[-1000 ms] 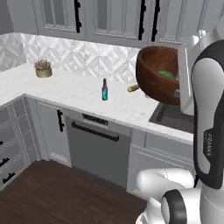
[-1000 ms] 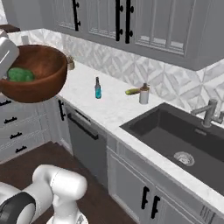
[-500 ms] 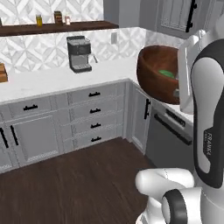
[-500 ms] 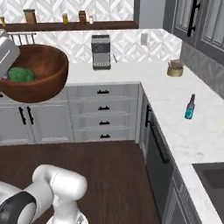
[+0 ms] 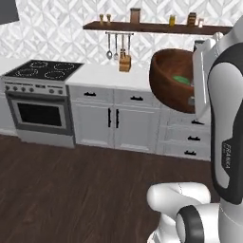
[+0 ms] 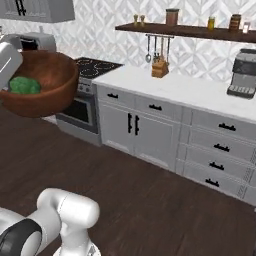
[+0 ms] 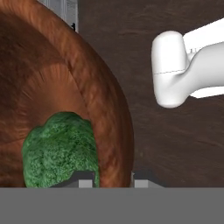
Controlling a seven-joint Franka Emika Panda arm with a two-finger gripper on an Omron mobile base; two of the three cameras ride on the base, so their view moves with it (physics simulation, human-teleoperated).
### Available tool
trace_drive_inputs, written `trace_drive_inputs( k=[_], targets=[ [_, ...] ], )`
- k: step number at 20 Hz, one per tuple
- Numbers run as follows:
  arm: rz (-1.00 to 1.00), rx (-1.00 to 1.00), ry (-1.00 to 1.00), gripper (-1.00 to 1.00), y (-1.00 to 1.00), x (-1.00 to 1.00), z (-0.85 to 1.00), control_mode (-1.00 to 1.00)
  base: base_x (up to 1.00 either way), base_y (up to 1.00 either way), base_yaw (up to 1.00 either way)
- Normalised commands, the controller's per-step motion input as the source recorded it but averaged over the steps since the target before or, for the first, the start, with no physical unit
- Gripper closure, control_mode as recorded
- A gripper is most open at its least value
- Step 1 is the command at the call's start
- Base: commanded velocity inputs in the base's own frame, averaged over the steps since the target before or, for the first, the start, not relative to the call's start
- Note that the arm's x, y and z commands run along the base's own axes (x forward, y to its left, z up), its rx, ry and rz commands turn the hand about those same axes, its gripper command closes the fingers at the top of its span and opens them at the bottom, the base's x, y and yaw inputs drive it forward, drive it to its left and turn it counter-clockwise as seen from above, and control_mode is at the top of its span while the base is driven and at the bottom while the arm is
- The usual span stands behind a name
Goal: Pick the broccoli from the sink and place it in the bowl. Then pick the bowl and place it in the microwave. Then close the microwave door and press the start button.
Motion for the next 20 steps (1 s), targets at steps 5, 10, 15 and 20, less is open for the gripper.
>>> trace_drive_inputs(
  k=[5, 10, 15, 20],
  targets=[
    [0.00, 0.00, 0.00, 1.00, 0.00, 0.00, 0.00, 1.00, 0.42, -0.02, 0.88],
    [0.00, 0.00, 0.00, 1.00, 0.00, 0.00, 0.00, 1.00, 0.63, -0.11, 0.80],
    [0.00, 0.00, 0.00, 1.00, 0.00, 0.00, 0.00, 1.00, 0.54, -0.09, 0.83],
    [0.00, 0.00, 0.00, 1.00, 0.00, 0.00, 0.00, 1.00, 0.91, -0.15, 0.56]
  ],
)
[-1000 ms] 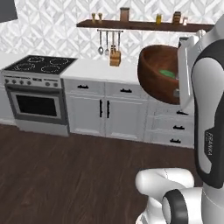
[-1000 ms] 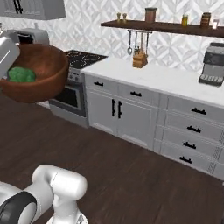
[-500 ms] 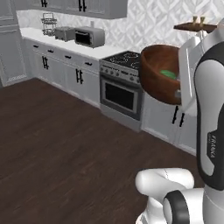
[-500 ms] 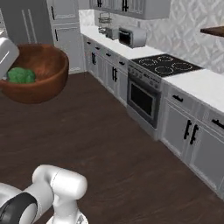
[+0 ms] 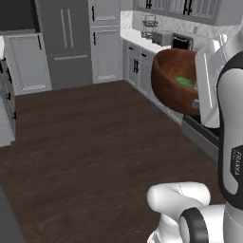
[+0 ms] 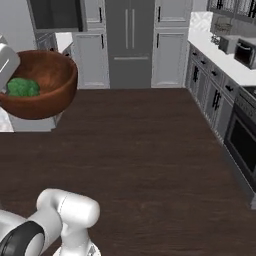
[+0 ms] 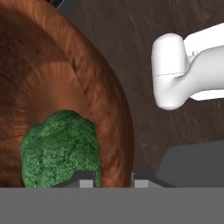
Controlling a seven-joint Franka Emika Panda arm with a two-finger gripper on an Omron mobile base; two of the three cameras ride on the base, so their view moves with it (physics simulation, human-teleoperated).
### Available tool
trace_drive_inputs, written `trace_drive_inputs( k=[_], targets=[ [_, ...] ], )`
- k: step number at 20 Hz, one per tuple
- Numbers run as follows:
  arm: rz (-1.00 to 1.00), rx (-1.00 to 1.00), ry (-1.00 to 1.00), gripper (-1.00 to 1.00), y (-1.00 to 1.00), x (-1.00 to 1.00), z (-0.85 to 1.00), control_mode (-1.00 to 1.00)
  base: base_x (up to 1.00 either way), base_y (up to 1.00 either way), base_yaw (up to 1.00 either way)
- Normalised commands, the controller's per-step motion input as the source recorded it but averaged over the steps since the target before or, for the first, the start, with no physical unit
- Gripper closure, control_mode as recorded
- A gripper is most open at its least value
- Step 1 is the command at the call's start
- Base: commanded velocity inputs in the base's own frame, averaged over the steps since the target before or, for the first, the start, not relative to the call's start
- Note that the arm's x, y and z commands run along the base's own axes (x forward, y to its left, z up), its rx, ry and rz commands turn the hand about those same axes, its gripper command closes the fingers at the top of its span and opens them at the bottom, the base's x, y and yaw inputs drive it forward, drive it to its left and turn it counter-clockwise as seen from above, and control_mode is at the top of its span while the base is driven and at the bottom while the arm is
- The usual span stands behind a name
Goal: Pick the broccoli from the sink and place it in the bowl. Then pick the bowl and place it in the microwave. Then close the microwave door and press the start button.
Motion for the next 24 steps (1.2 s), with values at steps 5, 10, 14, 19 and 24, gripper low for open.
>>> trace_drive_inputs(
  k=[5, 10, 14, 19, 24],
  targets=[
    [0.00, 0.00, 0.00, 1.00, 0.00, 0.00, 0.00, 1.00, 1.00, -0.36, 0.21],
    [0.00, 0.00, 0.00, 1.00, 0.00, 0.00, 0.00, 1.00, 1.00, -0.41, 0.12],
    [0.00, 0.00, 0.00, 1.00, 0.00, 0.00, 0.00, 1.00, 1.00, -0.46, 0.11],
    [0.00, 0.00, 0.00, 1.00, 0.00, 0.00, 0.00, 1.00, 1.00, -0.43, 0.10],
    [0.00, 0.00, 0.00, 1.00, 0.00, 0.00, 0.00, 1.00, 1.00, -0.28, 0.08]
  ],
)
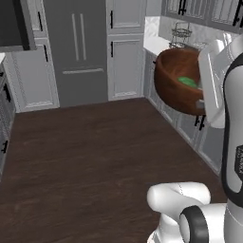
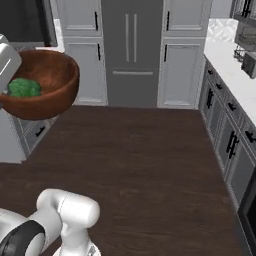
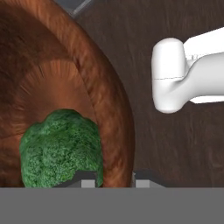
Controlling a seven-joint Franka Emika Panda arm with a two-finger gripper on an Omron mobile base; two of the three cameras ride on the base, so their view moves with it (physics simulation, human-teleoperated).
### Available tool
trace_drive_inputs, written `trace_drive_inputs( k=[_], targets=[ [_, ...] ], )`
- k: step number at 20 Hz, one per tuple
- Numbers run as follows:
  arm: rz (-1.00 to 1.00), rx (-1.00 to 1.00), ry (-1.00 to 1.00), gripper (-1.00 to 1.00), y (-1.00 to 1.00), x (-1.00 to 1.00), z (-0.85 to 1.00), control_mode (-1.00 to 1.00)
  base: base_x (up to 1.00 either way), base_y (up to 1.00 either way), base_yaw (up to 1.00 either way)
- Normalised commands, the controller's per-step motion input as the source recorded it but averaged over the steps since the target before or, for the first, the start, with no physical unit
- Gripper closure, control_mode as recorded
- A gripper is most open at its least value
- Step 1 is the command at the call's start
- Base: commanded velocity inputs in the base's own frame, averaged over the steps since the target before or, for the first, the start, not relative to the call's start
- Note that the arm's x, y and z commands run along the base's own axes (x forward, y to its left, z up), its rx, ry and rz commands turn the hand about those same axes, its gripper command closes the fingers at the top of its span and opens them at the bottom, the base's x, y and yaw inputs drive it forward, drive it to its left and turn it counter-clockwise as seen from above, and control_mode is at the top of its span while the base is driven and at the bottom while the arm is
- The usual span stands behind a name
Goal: Pick the broccoli from the sink and place it in the bowl. Then pick the bowl and place it in the microwave. Then close the microwave door and press the start button.
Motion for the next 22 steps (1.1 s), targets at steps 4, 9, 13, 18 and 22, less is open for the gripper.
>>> trace_drive_inputs(
  k=[4, 9, 13, 18, 22],
  targets=[
    [0.00, 0.00, 0.00, 1.00, 0.00, 0.00, 0.00, 1.00, 1.00, -0.23, 0.23],
    [0.00, 0.00, 0.00, 1.00, 0.00, 0.00, 0.00, 1.00, 1.00, -0.35, 0.50],
    [0.00, 0.00, 0.00, 1.00, 0.00, 0.00, 0.00, 1.00, 1.00, -0.45, 0.59],
    [0.00, 0.00, 0.00, 1.00, 0.00, 0.00, 0.00, 1.00, 0.94, -0.61, 0.57],
    [0.00, 0.00, 0.00, 1.00, 0.00, 0.00, 0.00, 1.00, 0.77, -0.68, 0.55]
  ],
)
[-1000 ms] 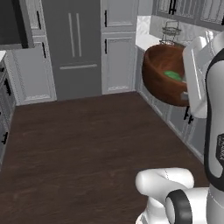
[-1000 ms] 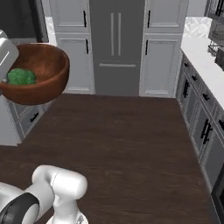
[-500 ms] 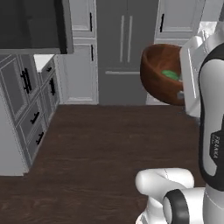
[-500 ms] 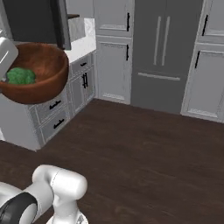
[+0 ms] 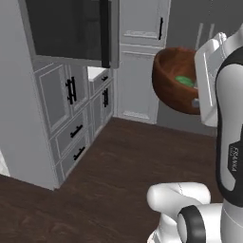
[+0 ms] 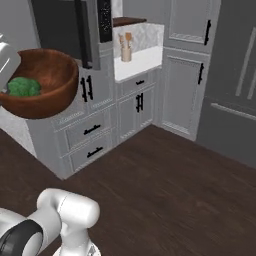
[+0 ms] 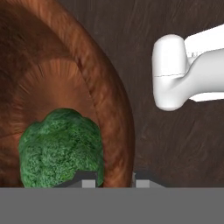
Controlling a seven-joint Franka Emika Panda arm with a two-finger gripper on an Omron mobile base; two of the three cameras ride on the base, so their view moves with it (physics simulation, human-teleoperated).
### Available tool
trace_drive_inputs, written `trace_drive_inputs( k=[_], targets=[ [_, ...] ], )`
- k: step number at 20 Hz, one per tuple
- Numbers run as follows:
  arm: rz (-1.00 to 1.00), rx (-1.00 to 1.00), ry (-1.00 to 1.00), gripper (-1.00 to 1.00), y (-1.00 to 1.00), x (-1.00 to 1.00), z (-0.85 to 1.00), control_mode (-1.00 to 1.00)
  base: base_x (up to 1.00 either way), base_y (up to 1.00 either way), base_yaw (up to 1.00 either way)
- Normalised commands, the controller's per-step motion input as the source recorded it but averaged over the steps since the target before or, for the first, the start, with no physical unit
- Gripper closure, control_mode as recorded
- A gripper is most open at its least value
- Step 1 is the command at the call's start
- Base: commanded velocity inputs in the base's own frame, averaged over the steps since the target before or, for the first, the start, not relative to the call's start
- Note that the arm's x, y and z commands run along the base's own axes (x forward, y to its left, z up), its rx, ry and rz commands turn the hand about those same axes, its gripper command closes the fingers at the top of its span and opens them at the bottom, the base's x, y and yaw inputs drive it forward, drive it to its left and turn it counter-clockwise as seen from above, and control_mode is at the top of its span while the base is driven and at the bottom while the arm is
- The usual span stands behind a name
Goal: Pick the broccoli from the sink and place it in the bowl. Then pick the bowl and place it in the microwave. Then close the microwave door and press the start button.
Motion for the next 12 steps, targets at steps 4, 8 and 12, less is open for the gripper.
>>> trace_drive_inputs(
  k=[4, 8, 12],
  targets=[
    [0.00, 0.00, 0.00, 1.00, 0.00, 0.00, 0.00, 1.00, 0.66, -0.71, 0.54],
    [0.00, 0.00, 0.00, 1.00, 0.00, 0.00, 0.00, 1.00, 0.52, -0.74, 0.55],
    [0.00, 0.00, 0.00, 1.00, 0.00, 0.00, 0.00, 1.00, 0.37, -0.75, 0.56]
  ],
)
